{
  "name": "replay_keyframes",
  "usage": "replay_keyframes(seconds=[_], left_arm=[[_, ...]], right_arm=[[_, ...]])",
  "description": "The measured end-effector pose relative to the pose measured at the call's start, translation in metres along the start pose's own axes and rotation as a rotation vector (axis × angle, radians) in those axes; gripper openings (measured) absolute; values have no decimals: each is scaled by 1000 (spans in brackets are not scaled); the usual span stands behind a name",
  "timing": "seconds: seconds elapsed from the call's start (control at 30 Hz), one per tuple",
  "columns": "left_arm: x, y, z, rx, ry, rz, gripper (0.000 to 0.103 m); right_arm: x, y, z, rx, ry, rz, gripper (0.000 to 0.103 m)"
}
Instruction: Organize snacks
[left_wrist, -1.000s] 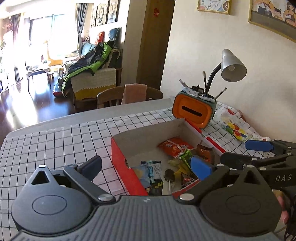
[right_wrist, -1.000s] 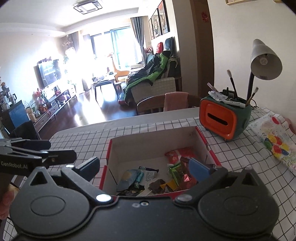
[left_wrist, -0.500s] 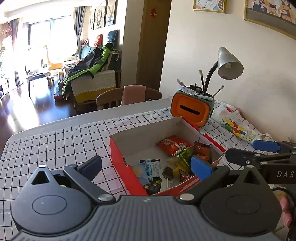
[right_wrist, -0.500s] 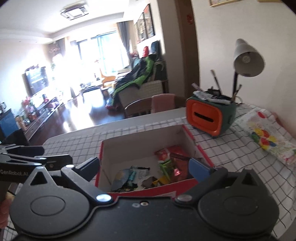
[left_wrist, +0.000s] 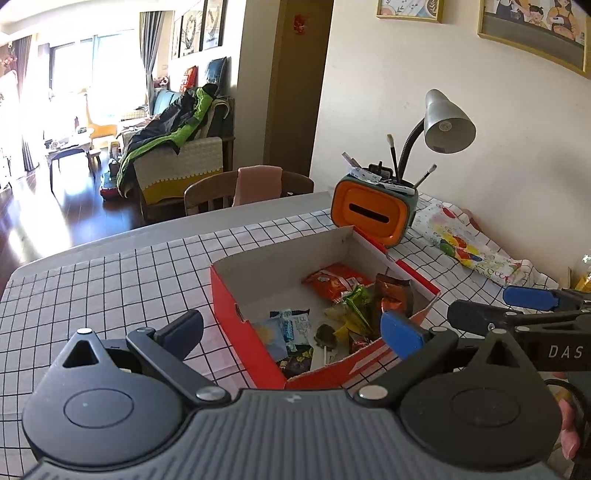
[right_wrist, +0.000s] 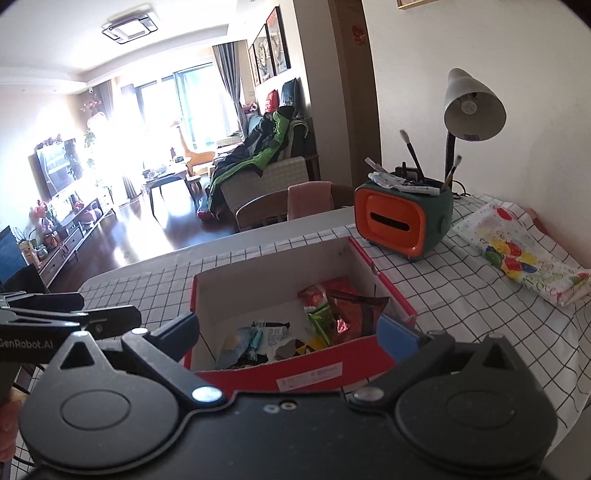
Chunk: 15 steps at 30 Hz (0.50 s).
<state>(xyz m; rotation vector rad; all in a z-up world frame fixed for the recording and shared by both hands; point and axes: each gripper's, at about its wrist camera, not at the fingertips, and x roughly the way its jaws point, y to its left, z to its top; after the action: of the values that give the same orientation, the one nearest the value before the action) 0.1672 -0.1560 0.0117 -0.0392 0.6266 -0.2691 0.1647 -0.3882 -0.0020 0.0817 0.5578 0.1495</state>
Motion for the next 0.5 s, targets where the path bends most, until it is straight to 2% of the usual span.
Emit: replay_keyframes(seconds=[0.5], left_arm=[[-3, 4, -7, -5, 19, -24, 103]], right_arm=[[-4, 4, -10, 36, 13, -29, 103]])
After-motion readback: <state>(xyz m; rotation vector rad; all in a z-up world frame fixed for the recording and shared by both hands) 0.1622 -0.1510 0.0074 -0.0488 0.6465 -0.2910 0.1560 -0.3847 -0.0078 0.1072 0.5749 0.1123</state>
